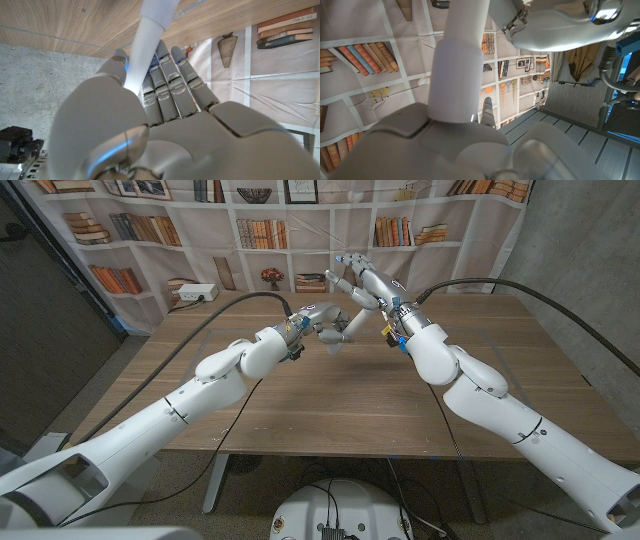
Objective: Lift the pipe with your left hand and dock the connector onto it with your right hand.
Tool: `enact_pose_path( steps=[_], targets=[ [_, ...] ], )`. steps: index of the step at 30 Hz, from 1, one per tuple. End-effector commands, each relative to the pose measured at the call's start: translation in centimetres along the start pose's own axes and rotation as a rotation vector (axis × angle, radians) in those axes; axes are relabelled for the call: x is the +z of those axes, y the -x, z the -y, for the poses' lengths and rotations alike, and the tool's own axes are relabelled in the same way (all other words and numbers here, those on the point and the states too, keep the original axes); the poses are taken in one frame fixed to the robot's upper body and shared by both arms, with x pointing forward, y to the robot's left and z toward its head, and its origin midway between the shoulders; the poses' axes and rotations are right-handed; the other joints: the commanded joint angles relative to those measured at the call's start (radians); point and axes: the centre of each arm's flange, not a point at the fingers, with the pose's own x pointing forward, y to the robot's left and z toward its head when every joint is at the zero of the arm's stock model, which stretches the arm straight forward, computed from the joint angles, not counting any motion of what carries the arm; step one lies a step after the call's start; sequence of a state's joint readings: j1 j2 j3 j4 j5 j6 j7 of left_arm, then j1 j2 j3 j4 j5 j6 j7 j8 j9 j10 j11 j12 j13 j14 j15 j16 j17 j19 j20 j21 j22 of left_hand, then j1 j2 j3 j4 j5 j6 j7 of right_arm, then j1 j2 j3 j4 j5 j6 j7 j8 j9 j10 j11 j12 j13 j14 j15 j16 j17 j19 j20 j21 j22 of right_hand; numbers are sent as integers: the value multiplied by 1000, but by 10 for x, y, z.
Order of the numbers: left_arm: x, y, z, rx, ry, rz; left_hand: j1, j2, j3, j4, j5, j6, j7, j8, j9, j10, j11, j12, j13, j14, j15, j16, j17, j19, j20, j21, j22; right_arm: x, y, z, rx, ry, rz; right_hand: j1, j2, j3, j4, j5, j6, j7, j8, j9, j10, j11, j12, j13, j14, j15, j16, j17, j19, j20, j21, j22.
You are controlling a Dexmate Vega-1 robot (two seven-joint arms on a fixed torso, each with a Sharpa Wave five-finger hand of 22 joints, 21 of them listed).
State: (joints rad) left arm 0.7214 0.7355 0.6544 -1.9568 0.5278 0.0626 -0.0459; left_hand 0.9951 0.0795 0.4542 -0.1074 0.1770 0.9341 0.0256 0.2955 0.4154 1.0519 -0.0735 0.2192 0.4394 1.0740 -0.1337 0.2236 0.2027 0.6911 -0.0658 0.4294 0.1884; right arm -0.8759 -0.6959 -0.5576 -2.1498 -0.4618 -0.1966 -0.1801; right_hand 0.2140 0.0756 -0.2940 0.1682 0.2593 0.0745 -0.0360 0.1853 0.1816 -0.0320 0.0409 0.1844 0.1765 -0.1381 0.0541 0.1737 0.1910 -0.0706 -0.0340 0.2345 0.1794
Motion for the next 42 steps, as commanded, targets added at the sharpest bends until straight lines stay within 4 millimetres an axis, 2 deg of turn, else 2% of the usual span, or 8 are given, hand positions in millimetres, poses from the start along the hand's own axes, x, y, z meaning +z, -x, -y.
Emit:
enact_pose_path(
  steps=[1,12,17,31,42],
  targets=[
    [3,-5,-3,9,6,5,54,55,74,63,5,62,57,3,5,19,-8,4,6,15,-4,7,2,9,-21,8,4,-1,-3,-8,-13,-2,-3,-11,-1,-9,-2,11,-7,1,-5,2,-14,2,-1,4,-19,3,2,-1,-19,-11,-7,2],
    [7,-7,-6,12,3,10,55,54,76,62,5,63,60,4,10,22,-8,5,8,21,-5,9,2,11,-23,11,4,2,-3,-8,-37,48,-4,-23,0,-13,-4,17,-19,0,-6,2,-22,3,1,4,-30,3,3,-2,-35,-9,-17,2],
    [10,-9,-7,12,0,16,55,55,76,62,6,61,60,3,12,22,-8,6,10,21,-5,8,2,12,-24,13,4,4,-2,-9,-34,68,-3,-30,-1,-16,-5,20,-20,-1,-4,2,-26,4,2,4,-34,3,4,-3,-43,2,-21,3],
    [15,-10,-8,12,2,28,56,55,78,61,6,58,61,2,17,20,-8,5,15,20,-6,7,2,11,-25,15,4,4,-3,-12,-2,54,-5,-44,-5,-21,-6,24,-13,-1,0,2,-21,5,7,3,-32,3,8,-3,-41,4,-23,3],
    [10,-11,-5,-7,-5,22,56,55,80,61,5,63,59,1,16,20,-6,4,17,22,-5,7,3,11,-26,17,4,3,-2,0,-31,57,-7,-53,-10,-25,-10,31,-4,2,5,2,1,7,18,3,-11,6,16,-5,-27,10,-20,3]
  ],
)
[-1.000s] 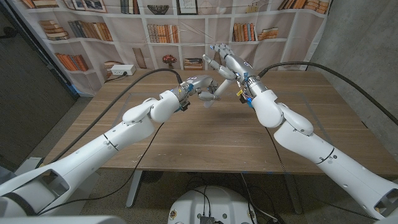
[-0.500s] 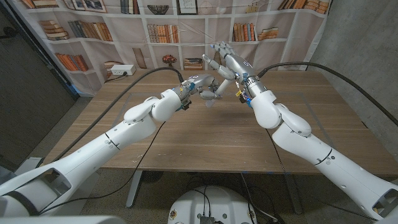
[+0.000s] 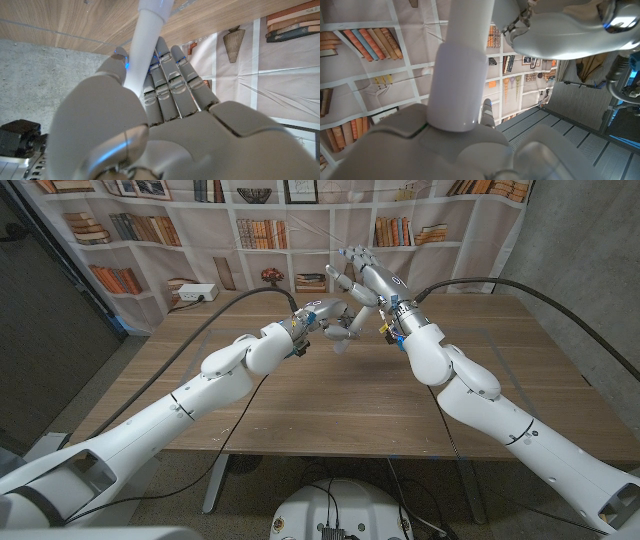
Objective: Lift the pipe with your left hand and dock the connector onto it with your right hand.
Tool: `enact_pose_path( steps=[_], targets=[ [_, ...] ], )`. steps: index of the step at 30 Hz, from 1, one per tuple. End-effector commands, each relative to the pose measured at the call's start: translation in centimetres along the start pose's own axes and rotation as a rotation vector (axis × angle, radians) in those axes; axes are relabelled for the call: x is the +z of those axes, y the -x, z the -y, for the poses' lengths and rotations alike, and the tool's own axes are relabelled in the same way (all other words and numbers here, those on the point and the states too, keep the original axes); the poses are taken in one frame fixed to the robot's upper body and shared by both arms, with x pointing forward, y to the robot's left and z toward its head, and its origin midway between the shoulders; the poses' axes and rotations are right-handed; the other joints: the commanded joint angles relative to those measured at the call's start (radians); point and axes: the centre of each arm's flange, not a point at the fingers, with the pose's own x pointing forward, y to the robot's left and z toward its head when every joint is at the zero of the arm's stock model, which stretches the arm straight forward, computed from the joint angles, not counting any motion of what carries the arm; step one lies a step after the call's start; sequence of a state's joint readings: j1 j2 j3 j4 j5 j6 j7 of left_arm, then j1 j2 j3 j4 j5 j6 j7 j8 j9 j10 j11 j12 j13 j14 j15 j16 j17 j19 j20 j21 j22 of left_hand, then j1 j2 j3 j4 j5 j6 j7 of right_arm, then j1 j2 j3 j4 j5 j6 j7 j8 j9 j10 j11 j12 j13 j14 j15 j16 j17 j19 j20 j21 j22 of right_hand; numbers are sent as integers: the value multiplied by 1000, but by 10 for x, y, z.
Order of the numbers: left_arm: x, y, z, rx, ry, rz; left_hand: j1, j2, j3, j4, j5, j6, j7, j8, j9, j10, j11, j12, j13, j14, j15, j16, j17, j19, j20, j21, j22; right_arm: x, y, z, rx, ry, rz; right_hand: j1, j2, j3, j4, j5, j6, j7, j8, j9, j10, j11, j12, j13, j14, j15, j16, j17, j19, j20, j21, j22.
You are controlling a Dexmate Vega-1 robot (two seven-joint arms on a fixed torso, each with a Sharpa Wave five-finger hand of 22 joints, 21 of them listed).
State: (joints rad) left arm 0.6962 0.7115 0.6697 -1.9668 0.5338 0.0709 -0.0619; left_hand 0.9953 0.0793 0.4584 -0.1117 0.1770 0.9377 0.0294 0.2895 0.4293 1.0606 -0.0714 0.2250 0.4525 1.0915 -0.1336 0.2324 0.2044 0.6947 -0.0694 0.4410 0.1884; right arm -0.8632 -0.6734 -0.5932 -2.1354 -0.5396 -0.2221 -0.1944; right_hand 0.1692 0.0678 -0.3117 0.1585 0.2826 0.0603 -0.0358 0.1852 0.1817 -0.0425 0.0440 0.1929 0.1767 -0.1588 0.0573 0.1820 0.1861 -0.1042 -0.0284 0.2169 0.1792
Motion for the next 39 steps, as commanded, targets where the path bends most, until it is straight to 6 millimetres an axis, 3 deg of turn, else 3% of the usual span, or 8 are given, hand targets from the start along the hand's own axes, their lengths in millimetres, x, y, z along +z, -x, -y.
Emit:
enact_pose_path(
  steps=[1,23,39],
  targets=[
    [-4,-2,2,-16,-5,-2,56,55,75,65,5,59,56,6,2,11,-8,-1,4,4,-6,-2,1,7,-22,6,4,-2,1,9,-19,2,-5,-9,-3,-7,-1,9,11,2,6,2,13,3,10,3,11,2,8,-1,8,5,-2,3],
    [-12,-3,8,-29,4,-15,54,54,77,66,5,59,53,1,1,12,-13,-4,4,-1,-4,-4,2,3,-19,9,4,-5,0,29,-79,20,-2,-5,-4,-5,-12,18,10,5,6,2,23,4,13,4,23,5,9,-4,19,8,-3,3],
    [-29,15,-3,15,11,-64,52,54,77,67,5,62,54,0,2,12,-11,-5,4,-2,-4,-4,3,0,-19,10,4,-37,9,30,-32,-265,-6,3,-8,-2,-23,30,19,12,10,2,67,6,27,4,73,1,20,-6,69,-5,8,2]
  ],
)
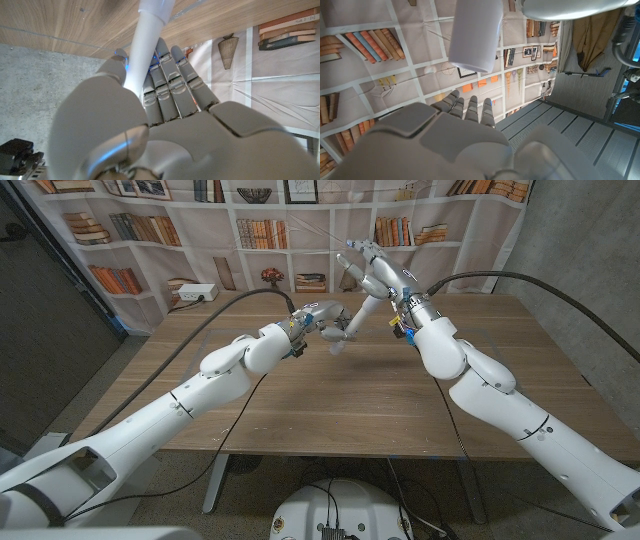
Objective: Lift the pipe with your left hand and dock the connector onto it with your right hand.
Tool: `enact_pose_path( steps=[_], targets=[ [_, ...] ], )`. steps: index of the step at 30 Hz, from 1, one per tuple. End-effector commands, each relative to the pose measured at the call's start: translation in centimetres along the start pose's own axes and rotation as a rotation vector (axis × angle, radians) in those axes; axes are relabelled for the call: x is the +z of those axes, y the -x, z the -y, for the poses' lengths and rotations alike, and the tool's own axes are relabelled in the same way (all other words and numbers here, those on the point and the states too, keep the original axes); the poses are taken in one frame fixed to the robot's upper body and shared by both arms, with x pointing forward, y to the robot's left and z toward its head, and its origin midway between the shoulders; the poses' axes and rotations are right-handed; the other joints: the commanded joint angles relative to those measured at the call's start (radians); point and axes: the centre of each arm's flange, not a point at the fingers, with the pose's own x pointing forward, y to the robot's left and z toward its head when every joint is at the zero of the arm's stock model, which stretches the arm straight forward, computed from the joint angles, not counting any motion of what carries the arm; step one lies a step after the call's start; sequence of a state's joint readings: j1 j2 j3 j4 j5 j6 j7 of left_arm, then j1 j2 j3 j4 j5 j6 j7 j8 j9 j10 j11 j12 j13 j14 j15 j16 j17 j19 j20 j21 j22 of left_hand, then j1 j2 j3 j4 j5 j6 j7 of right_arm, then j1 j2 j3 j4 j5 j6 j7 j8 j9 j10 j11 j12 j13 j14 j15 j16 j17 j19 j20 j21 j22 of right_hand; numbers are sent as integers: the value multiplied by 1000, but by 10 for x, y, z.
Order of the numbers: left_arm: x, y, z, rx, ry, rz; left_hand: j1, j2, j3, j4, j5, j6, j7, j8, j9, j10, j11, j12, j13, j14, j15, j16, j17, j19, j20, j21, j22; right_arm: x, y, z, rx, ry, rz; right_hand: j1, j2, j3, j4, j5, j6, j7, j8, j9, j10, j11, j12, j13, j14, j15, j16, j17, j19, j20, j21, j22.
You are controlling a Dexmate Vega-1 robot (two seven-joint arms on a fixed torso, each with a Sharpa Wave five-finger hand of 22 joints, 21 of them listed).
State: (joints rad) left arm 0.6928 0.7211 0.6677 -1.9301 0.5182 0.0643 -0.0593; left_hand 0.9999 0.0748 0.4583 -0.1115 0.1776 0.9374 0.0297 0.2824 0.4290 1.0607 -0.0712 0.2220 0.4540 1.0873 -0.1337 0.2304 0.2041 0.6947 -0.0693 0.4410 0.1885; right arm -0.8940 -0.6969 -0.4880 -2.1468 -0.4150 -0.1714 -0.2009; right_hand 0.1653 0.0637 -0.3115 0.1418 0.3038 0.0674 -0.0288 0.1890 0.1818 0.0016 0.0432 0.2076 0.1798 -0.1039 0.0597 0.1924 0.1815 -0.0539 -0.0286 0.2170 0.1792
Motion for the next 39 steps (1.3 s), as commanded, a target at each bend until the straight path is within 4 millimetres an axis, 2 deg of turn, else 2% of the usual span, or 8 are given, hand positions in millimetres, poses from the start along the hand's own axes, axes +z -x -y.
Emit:
enact_pose_path(
  steps=[1,6,19,32,39],
  targets=[
    [-15,15,-11,38,9,-40,48,58,77,67,4,61,52,7,3,13,-12,-2,2,3,-4,-2,3,0,-19,10,4,-21,5,1,17,-214,12,8,-5,-2,-9,11,29,7,12,2,39,7,17,1,31,-4,11,-1,32,-5,10,2],
    [-22,24,-16,63,22,-58,47,58,77,67,4,64,55,6,2,12,-13,-3,4,0,-7,-3,3,-1,-19,11,4,-35,6,-1,26,-331,16,17,-7,0,-16,17,48,11,17,2,64,5,23,1,57,-12,13,-2,61,-14,15,2],
    [-24,40,-19,82,56,-66,47,58,79,67,4,66,52,5,2,16,-13,-3,3,3,-6,-1,4,0,-21,14,4,-67,9,-9,25,-530,-38,27,-10,2,-23,22,66,9,20,3,98,4,33,2,74,-17,12,-2,74,-18,13,2],
    [-22,58,-21,120,71,-96,46,57,80,67,3,66,49,2,1,17,-15,-4,2,6,-11,0,4,-1,-21,16,3,-79,11,-11,33,-564,-56,33,-12,3,-27,24,70,8,19,3,102,4,31,2,77,-19,9,-2,76,-19,10,2],
    [-22,59,-21,127,78,-106,45,57,80,67,3,67,46,2,3,18,-13,-4,2,3,-8,-2,4,0,-22,18,3,-83,13,-12,42,-566,-75,35,-13,3,-29,25,71,7,19,3,103,2,31,2,79,-18,8,-2,77,-20,9,2]
  ],
)
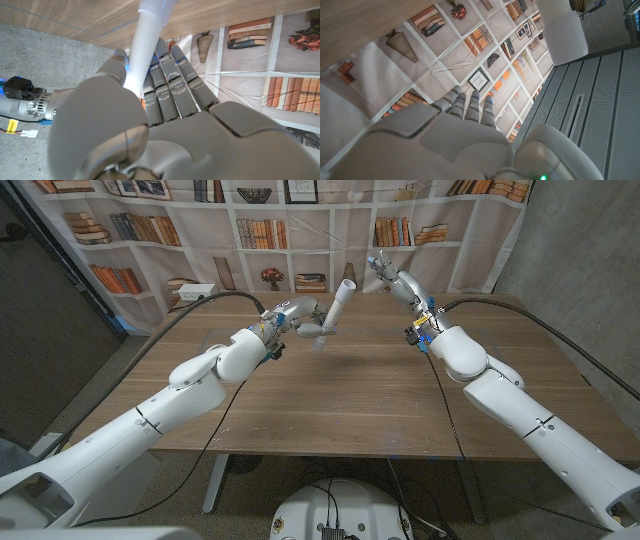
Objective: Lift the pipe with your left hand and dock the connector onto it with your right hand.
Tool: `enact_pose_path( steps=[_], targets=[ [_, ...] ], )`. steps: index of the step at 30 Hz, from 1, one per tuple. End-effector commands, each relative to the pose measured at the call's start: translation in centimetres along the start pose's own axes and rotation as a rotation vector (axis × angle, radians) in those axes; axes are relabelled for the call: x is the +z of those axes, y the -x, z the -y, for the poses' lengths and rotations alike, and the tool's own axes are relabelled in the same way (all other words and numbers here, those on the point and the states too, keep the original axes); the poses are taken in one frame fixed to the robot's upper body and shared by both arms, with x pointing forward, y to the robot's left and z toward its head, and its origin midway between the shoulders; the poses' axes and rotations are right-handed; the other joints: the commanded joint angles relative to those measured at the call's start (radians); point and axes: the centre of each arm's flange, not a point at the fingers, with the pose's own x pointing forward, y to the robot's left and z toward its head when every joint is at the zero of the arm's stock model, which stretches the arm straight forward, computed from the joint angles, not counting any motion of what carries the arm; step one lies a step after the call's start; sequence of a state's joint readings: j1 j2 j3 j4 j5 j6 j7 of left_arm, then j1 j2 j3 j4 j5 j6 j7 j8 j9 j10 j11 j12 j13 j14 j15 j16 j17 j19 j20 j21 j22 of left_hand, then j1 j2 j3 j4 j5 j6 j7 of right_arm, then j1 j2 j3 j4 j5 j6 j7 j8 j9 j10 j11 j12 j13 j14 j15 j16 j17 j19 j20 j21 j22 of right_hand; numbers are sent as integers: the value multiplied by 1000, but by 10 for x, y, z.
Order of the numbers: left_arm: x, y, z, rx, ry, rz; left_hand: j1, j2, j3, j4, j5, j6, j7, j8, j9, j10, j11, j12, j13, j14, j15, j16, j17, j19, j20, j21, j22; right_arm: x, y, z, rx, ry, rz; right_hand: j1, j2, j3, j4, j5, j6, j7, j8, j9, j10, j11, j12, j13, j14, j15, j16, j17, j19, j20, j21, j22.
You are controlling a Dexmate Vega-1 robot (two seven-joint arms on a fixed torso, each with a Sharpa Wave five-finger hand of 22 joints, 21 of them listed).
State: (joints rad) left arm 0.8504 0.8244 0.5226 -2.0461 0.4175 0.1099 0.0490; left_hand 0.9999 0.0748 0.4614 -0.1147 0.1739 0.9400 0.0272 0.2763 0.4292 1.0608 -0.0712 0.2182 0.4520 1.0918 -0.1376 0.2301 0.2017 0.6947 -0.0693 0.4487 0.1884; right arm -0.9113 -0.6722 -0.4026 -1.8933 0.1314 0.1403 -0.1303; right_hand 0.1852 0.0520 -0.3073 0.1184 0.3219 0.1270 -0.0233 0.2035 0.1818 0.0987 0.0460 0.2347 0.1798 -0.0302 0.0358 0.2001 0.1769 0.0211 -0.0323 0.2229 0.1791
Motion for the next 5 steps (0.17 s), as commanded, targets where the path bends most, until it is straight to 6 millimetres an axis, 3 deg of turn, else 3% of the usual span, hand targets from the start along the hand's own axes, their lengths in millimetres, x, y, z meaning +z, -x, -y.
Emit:
enact_pose_path(
  steps=[1,5],
  targets=[
    [0,9,-1,18,11,-20,45,57,77,70,6,64,49,8,2,16,-13,-1,4,-3,-5,-2,6,0,-22,10,3,-9,2,5,3,-32,-29,15,-1,-1,-6,7,12,2,4,3,7,0,4,2,6,5,0,3,2,-16,3,2],
    [0,5,0,13,20,-20,44,57,77,71,6,65,51,8,2,15,-16,-1,5,-1,-5,-1,6,-1,-22,10,3,-9,2,5,4,-34,-33,16,-2,-2,-6,8,11,1,3,3,7,2,3,2,7,6,0,3,3,-17,2,2]
  ],
)
